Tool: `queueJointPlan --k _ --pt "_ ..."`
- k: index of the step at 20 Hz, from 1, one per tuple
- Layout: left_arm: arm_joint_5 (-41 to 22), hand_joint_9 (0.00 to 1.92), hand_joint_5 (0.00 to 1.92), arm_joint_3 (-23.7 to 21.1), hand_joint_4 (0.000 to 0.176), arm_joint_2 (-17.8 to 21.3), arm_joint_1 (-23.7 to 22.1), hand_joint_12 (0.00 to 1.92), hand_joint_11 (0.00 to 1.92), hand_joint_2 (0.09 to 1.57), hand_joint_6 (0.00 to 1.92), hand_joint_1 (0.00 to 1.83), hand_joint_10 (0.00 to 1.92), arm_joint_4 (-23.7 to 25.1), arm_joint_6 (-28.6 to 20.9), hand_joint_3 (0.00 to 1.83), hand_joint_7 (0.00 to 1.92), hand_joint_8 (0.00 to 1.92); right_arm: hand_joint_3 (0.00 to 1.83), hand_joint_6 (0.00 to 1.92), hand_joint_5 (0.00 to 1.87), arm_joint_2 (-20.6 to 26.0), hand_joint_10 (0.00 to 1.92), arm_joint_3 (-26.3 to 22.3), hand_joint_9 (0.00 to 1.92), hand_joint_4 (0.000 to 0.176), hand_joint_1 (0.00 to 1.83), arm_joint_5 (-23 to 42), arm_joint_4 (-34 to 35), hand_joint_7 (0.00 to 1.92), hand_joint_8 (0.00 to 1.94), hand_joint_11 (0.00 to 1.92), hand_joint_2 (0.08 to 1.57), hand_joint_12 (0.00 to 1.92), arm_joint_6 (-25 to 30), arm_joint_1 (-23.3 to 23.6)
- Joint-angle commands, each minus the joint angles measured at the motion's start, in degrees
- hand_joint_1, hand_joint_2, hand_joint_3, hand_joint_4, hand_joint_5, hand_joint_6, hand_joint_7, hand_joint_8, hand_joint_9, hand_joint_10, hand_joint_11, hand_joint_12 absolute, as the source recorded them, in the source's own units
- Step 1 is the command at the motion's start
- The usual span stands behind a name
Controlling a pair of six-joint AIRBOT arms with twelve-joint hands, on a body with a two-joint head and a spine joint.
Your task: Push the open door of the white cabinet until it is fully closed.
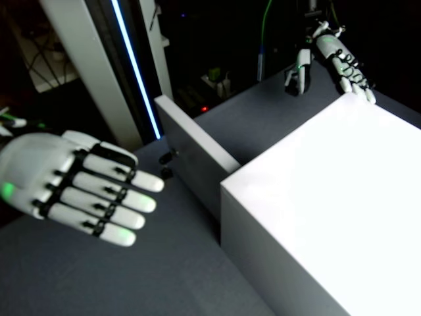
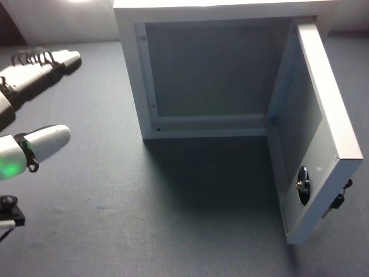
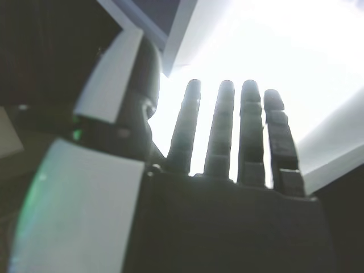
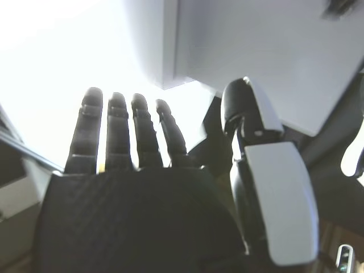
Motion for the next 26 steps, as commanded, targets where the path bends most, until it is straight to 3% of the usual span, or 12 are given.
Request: queueJointPlan --k 1,3,5,8,9,12,13,15,17,19,25,26 --pt "-5.70 0.00 0.02 0.15 0.000 0.10 -0.26 0.00 0.00 1.43 0.01 0.17 0.00 -1.22 -0.06 0.01 0.00 0.00 0.02 0.00 0.00 0.40 0.00 -0.04 0.00 0.115 0.00 5.69 0.67 0.00 0.00 0.00 1.24 0.00 -0.39 0.06" --pt "-4.77 0.00 0.07 0.18 0.000 -0.08 -0.26 0.00 0.00 1.43 0.01 0.22 0.00 -0.82 -0.05 0.00 0.00 0.00 0.03 0.00 0.00 0.40 0.00 -0.20 0.00 0.103 0.00 4.70 0.41 0.00 0.00 0.00 1.26 0.00 -1.03 0.06" --pt "-4.88 0.00 0.05 0.15 0.000 -0.11 -0.23 0.00 0.00 1.44 0.01 0.08 0.00 -0.76 -0.06 0.01 0.00 0.00 0.03 0.00 0.00 0.40 0.00 -0.26 0.00 0.043 0.01 4.32 0.01 0.00 0.00 0.00 1.34 0.00 -1.05 0.06" --pt "-5.06 0.00 0.04 0.09 0.000 -0.01 -0.09 0.00 0.00 1.45 0.00 0.02 0.00 -0.83 -0.07 0.01 0.00 0.00 0.03 0.01 0.01 0.76 0.00 -0.62 0.00 0.000 0.01 4.32 -1.45 0.00 0.00 0.00 1.38 0.00 -1.05 0.08" --pt "-5.06 0.00 0.04 0.09 0.000 -0.02 -0.07 0.00 0.00 1.45 0.01 0.02 0.00 -0.88 -0.06 0.01 0.00 0.00 0.02 0.01 0.03 1.00 0.00 -0.79 0.00 0.000 0.00 4.27 -2.49 0.00 0.00 0.01 1.38 0.00 -1.04 0.13" --pt "-5.08 0.00 0.03 0.08 0.000 0.05 0.10 0.00 0.00 1.45 0.00 0.02 0.00 -1.14 -0.03 0.01 0.00 0.00 0.00 0.02 0.09 1.42 0.02 -1.25 0.03 0.000 0.07 3.99 -5.17 0.06 0.01 0.00 1.40 0.51 -0.98 0.14" --pt "-5.13 0.00 0.03 0.07 0.000 0.09 0.15 0.00 0.00 1.45 0.00 0.02 0.00 -1.21 0.00 0.01 0.00 0.00 0.00 0.03 0.12 1.47 0.06 -1.29 0.08 0.000 0.12 3.87 -5.90 0.10 0.01 0.00 1.41 0.84 -0.88 0.16" --pt "-5.35 0.00 0.04 0.01 0.000 0.21 0.42 0.00 0.00 1.45 0.00 0.05 0.00 -1.58 0.04 0.00 0.00 0.00 0.00 0.05 0.17 1.49 0.14 -1.33 0.12 0.000 0.18 2.87 -8.55 0.16 0.02 0.00 1.41 1.09 -0.38 0.49" --pt "-5.79 0.00 0.03 -0.06 0.000 0.25 0.85 0.00 0.00 1.46 0.00 0.08 0.00 -2.09 0.10 0.00 0.00 0.00 0.00 0.06 0.22 1.45 0.41 -1.33 0.05 0.000 0.24 2.05 -10.14 0.22 0.01 0.00 1.42 1.15 -0.02 1.07" --pt "-5.98 0.00 0.04 -0.09 0.000 0.23 0.99 0.00 0.00 1.46 0.00 0.06 0.00 -2.43 0.19 0.00 0.00 0.00 0.00 0.06 0.27 1.33 0.54 -1.33 0.06 0.000 0.28 1.46 -11.51 0.26 0.01 0.00 1.41 1.25 0.38 1.69" --pt "-6.71 0.00 0.03 -0.18 0.000 0.31 1.62 0.00 0.00 1.46 0.00 0.02 0.00 -3.40 0.32 0.00 0.00 0.00 0.00 0.06 0.35 -0.47 0.49 -0.47 0.13 0.000 0.33 -1.72 -15.54 0.34 0.01 0.00 1.40 1.16 1.62 5.53" --pt "-7.22 0.00 0.02 -0.28 0.000 0.44 2.11 0.00 0.00 1.46 0.00 0.02 0.00 -3.88 0.40 0.00 0.00 0.00 0.00 0.07 0.37 -1.03 0.50 -0.09 0.15 0.000 0.35 -2.70 -16.50 0.36 0.01 0.00 1.40 1.23 2.01 6.61"
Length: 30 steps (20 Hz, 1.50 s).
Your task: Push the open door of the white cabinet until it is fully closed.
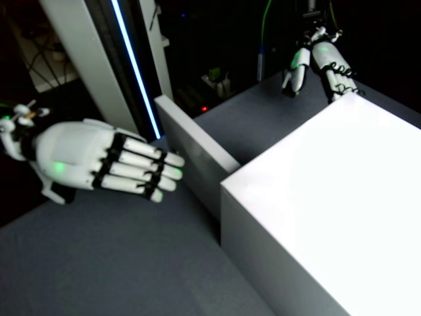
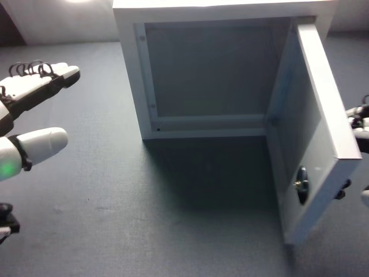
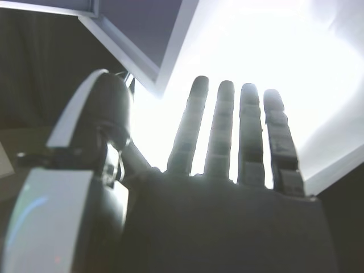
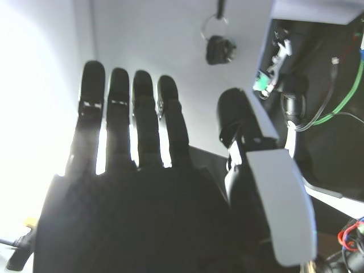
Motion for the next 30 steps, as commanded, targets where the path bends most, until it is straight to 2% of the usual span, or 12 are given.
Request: queueJointPlan --k 1,5,8,9,12,15,17,21,23,25,26,30 --pt "-7.79 0.00 0.03 -0.13 0.000 0.53 0.08 0.00 0.00 1.46 0.00 0.03 0.00 -1.94 -0.05 0.00 0.00 0.00 0.00 0.06 0.37 -0.35 0.50 0.35 0.14 0.000 0.33 5.36 -0.05 0.35 0.01 0.00 1.39 1.24 0.81 1.16" --pt "-8.21 0.00 0.01 -0.26 0.000 0.76 0.61 0.00 0.00 1.47 0.00 0.02 0.00 -2.54 0.12 0.00 0.00 0.00 0.00 0.04 0.35 -1.80 0.49 1.08 0.14 0.000 0.32 3.97 -1.87 0.33 0.00 0.00 1.40 1.27 1.60 3.33" --pt "-8.66 0.00 0.02 -0.30 0.000 0.78 0.88 0.00 0.00 1.46 0.00 0.06 0.00 -3.11 0.24 0.00 0.00 0.00 0.00 0.04 0.36 -3.26 0.60 1.99 0.12 0.000 0.33 2.03 -3.93 0.36 0.01 0.00 1.40 1.38 2.53 5.72" --pt "-9.07 0.00 0.02 -0.38 0.000 0.88 1.36 0.00 0.00 1.46 0.00 0.09 0.00 -3.55 0.25 0.00 0.00 0.00 0.00 0.03 0.35 -4.03 0.61 2.42 0.09 0.000 0.33 1.00 -4.92 0.34 0.00 0.00 1.40 1.34 2.99 6.97" --pt "-9.77 0.00 0.01 -0.59 0.000 1.13 2.14 0.00 0.00 1.46 0.00 0.11 0.00 -4.18 0.34 0.00 0.00 0.00 0.01 0.02 0.32 -5.21 0.60 3.18 0.07 0.000 0.18 -0.73 -6.52 0.31 0.00 0.00 1.42 1.29 3.68 8.85" --pt "-10.68 0.00 0.02 -0.88 0.000 1.45 3.11 0.00 0.00 1.46 0.00 0.17 0.00 -5.07 0.51 0.00 0.00 0.00 0.00 0.00 0.27 -6.92 0.70 4.20 0.01 0.000 0.06 -2.70 -8.57 0.29 0.00 0.00 1.44 1.29 4.55 11.51" --pt "-11.09 0.00 0.01 -0.98 0.000 1.55 3.55 0.00 0.00 1.45 0.00 0.14 0.00 -5.50 0.57 0.00 0.00 0.00 0.00 0.00 0.27 -8.10 0.73 4.87 0.00 0.000 0.16 -3.68 -9.69 0.28 0.00 0.00 1.42 1.29 5.05 12.97" --pt "-11.33 0.00 0.01 -1.05 0.000 1.57 3.84 0.00 0.00 1.45 0.00 0.13 0.00 -5.76 0.62 0.00 0.00 0.00 0.00 0.01 0.26 -10.49 0.75 6.16 0.01 0.000 0.18 -4.97 -11.28 0.31 0.01 0.00 1.42 1.30 5.67 15.78" --pt "-11.40 0.00 0.01 -1.05 0.000 1.57 4.02 0.00 0.00 1.45 0.00 0.13 0.00 -5.91 0.62 0.00 0.00 0.00 0.00 0.00 0.24 -11.69 0.67 6.75 0.00 0.000 0.14 -5.45 -11.83 0.27 0.00 0.00 1.42 1.19 5.81 16.97" --pt "-11.39 0.00 0.01 -1.05 0.000 1.58 4.19 0.00 0.00 1.46 0.00 0.11 0.00 -5.93 0.62 0.00 0.00 0.00 0.00 0.02 0.28 -12.84 0.53 7.42 0.08 0.000 0.26 -6.07 -12.49 0.28 0.00 0.00 1.40 1.09 6.05 18.15" --pt "-11.38 0.00 0.01 -1.05 0.000 1.59 4.24 0.00 0.00 1.46 0.00 0.11 0.00 -5.97 0.62 0.00 0.00 0.00 0.00 0.02 0.28 -13.43 0.43 7.72 0.12 0.000 0.26 -6.38 -12.70 0.28 0.00 0.00 1.40 1.06 6.07 18.76" --pt "-11.41 0.00 0.00 -1.08 0.000 1.57 4.48 0.00 0.00 1.46 0.00 0.09 0.00 -6.19 0.62 0.00 0.00 0.00 0.00 0.01 0.28 -15.59 0.26 8.90 0.14 0.000 0.31 -7.28 -13.01 0.27 0.00 0.00 1.40 1.00 6.08 20.70"
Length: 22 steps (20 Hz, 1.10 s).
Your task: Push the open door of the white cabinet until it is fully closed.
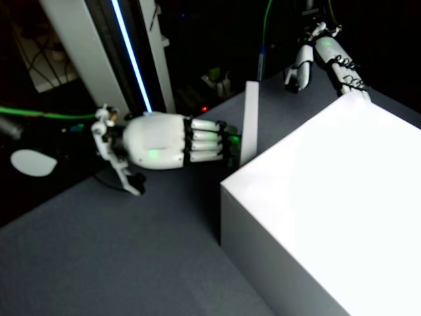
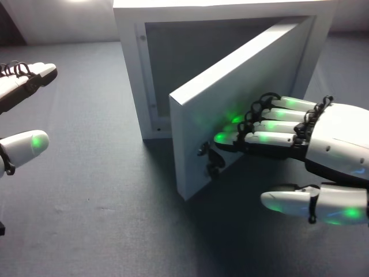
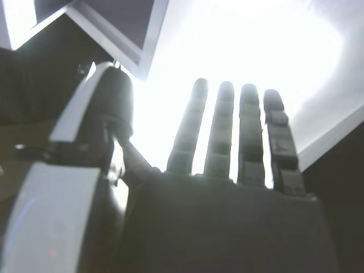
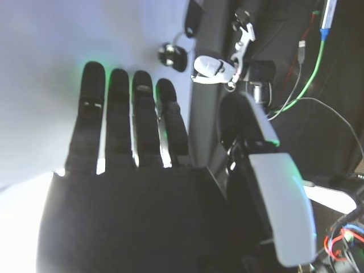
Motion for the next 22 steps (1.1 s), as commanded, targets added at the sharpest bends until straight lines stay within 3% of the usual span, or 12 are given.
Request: queueJointPlan --k 1,3,4,7,10,12,14,17,19,22 --pt "-7.19 0.00 0.00 -0.05 0.004 0.45 -0.02 0.00 0.00 1.46 0.00 0.09 0.00 -1.67 -0.21 0.00 0.00 0.00 0.00 0.00 0.26 -0.39 0.20 0.13 0.15 0.000 0.36 6.57 1.04 0.26 0.00 0.00 1.38 0.99 0.46 1.10" --pt "-7.34 0.00 0.00 -0.08 0.009 0.45 0.16 0.00 0.00 1.46 0.00 0.09 0.00 -1.84 -0.21 0.00 0.00 0.00 0.00 0.00 0.26 -1.49 0.18 0.84 0.15 0.000 0.41 6.11 1.02 0.26 0.00 0.00 1.36 1.05 0.46 1.94" --pt "-7.39 0.00 0.00 -0.09 0.000 0.45 0.29 0.00 0.00 1.46 0.00 0.10 0.00 -1.93 -0.21 0.00 0.00 0.00 0.00 0.00 0.24 -1.92 0.18 1.13 0.16 0.000 0.44 5.83 1.02 0.26 0.00 0.00 1.36 1.06 0.46 2.24" --pt "-7.70 0.00 0.00 -0.08 0.000 0.23 0.63 0.00 0.00 1.45 0.00 0.10 0.00 -2.40 -0.20 0.00 0.00 0.00 0.00 0.00 0.24 -4.14 0.09 2.55 0.16 0.000 0.49 4.46 0.94 0.21 0.01 0.00 1.34 0.76 0.45 4.08" --pt "-7.72 0.00 0.00 -0.04 0.022 0.07 0.67 0.00 0.00 1.44 0.00 0.07 0.00 -2.49 -0.20 0.00 0.00 0.00 0.00 0.00 0.12 -6.02 0.04 3.99 0.14 0.000 0.51 3.21 0.94 0.17 0.01 0.00 1.32 0.53 0.43 5.77" --pt "-7.75 0.00 0.00 0.01 0.029 -0.02 0.68 0.00 0.00 1.44 0.00 0.05 0.00 -2.51 -0.20 0.00 0.00 0.00 0.00 0.00 0.14 -6.63 0.04 4.55 0.17 0.000 0.47 2.04 0.95 0.18 0.00 0.00 1.32 0.70 0.08 6.68" --pt "-7.84 0.00 0.00 0.05 0.020 -0.15 0.69 0.00 0.00 1.43 0.00 0.06 0.00 -2.55 -0.20 0.00 0.00 0.00 0.00 0.00 0.08 -7.50 0.00 5.18 0.12 0.000 0.50 1.03 1.85 0.08 0.01 0.00 1.33 0.45 -1.16 7.63" --pt "-7.76 0.00 0.00 0.12 0.012 -0.29 0.70 0.00 0.00 1.43 0.00 0.07 0.00 -2.55 -0.20 0.00 0.00 0.00 0.00 0.00 0.06 -8.42 0.00 6.04 0.10 0.000 0.40 -0.47 3.17 0.09 0.01 0.00 1.35 0.38 -2.62 8.39" --pt "-7.76 0.00 0.00 0.13 0.008 -0.30 0.70 0.00 0.00 1.42 0.00 0.07 0.00 -2.55 -0.20 0.00 0.00 0.00 0.01 0.00 0.00 -8.61 0.00 6.08 0.00 0.000 0.27 -1.31 4.20 0.00 0.00 0.00 1.38 0.04 -4.18 8.76" --pt "-7.91 0.00 0.00 0.11 0.005 -0.29 0.70 0.00 0.00 1.42 0.00 0.10 0.00 -2.55 -0.20 0.00 0.00 0.00 0.00 0.00 0.00 -8.66 0.00 5.94 0.00 0.000 0.28 -1.43 4.76 0.00 0.00 0.00 1.36 0.00 -4.87 8.83"
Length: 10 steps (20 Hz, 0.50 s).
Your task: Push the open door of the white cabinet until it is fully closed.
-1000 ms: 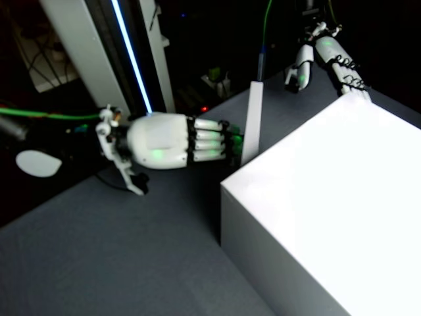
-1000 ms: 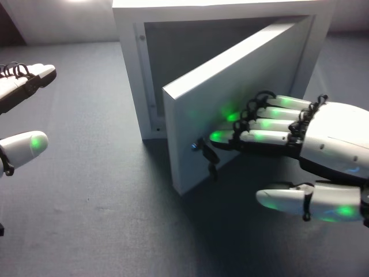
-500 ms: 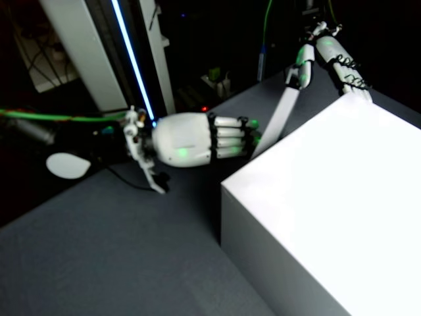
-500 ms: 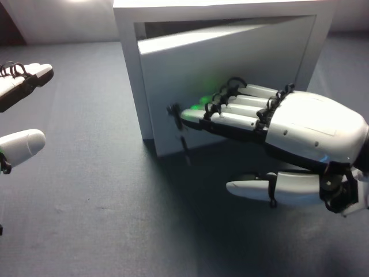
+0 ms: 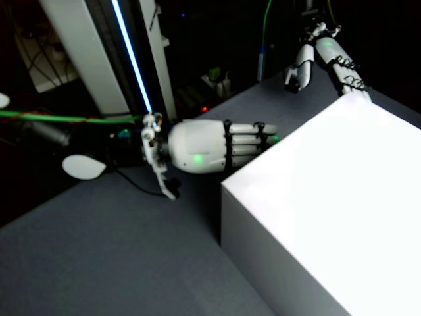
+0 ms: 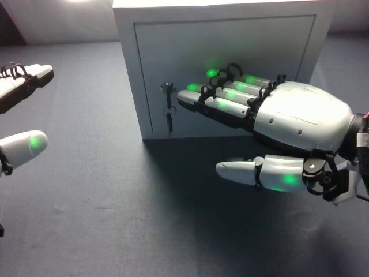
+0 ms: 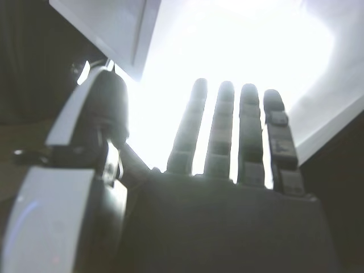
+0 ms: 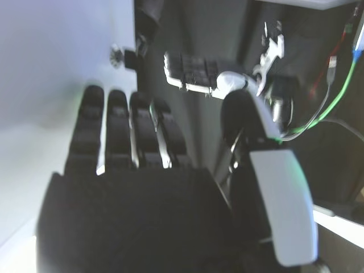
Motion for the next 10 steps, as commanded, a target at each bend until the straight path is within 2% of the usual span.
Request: queueJointPlan --k 1,3,4,5,6,8,9,10 --pt "-7.40 0.00 0.00 0.19 0.000 0.04 0.00 0.00 0.00 1.43 0.00 0.10 0.00 -1.30 -0.22 0.00 0.00 0.00 0.00 0.00 0.00 0.05 0.00 -0.21 0.00 0.000 0.27 6.85 0.74 0.00 0.00 0.00 1.36 0.00 0.02 0.76" --pt "-7.57 0.00 0.00 0.16 0.000 0.03 0.03 0.00 0.00 1.43 0.00 0.08 0.00 -1.33 -0.22 0.00 0.00 0.00 0.01 0.00 0.00 0.44 0.00 -0.67 0.00 0.000 0.13 6.92 0.71 0.00 0.00 0.00 1.39 0.00 0.03 0.75" --pt "-7.68 0.00 0.00 0.12 0.004 0.03 0.06 0.00 0.00 1.43 0.00 0.09 0.00 -1.39 -0.22 0.00 0.00 0.00 0.00 0.00 0.00 0.92 0.00 -1.24 0.00 0.000 0.13 7.11 0.31 0.00 0.00 0.00 1.37 0.00 0.06 0.75" --pt "-7.82 0.00 0.00 0.09 0.020 0.03 0.14 0.00 0.00 1.42 0.00 0.07 0.00 -1.57 -0.22 0.00 0.00 0.00 0.00 0.00 0.00 1.34 0.00 -1.83 0.00 0.000 0.19 7.47 -0.05 0.00 0.00 0.03 1.37 0.02 0.10 0.75" --pt "-8.02 0.00 0.00 0.07 0.017 0.03 0.25 0.00 0.00 1.43 0.00 0.07 0.00 -1.69 -0.22 0.00 0.00 0.00 0.00 0.00 0.00 1.62 0.00 -2.27 0.00 0.000 0.30 7.96 -0.54 0.00 0.00 0.03 1.35 0.02 0.64 0.73" --pt "-8.57 0.00 0.00 -0.07 0.000 0.06 0.65 0.00 0.00 1.43 0.00 0.10 0.00 -2.07 -0.22 0.00 0.00 0.00 0.00 0.00 0.00 2.70 0.01 -3.37 0.03 0.000 0.44 9.26 -1.97 0.00 0.00 0.00 1.30 0.46 2.15 0.25" --pt "-8.94 0.00 0.00 -0.17 0.002 0.13 1.01 0.00 0.00 1.43 0.00 0.10 0.00 -2.33 -0.22 0.00 0.00 0.00 0.00 0.01 0.06 3.33 0.03 -3.89 0.10 0.000 0.50 10.01 -2.70 0.05 0.01 0.00 1.28 0.65 2.78 -0.13" --pt "-9.39 0.00 0.00 -0.27 0.019 0.19 1.30 0.00 0.00 1.43 0.00 0.11 0.00 -2.59 -0.22 0.00 0.00 0.00 0.00 0.02 0.11 4.04 0.06 -4.44 0.18 0.000 0.50 10.79 -3.15 0.13 0.02 0.00 1.28 0.92 3.38 -0.59"
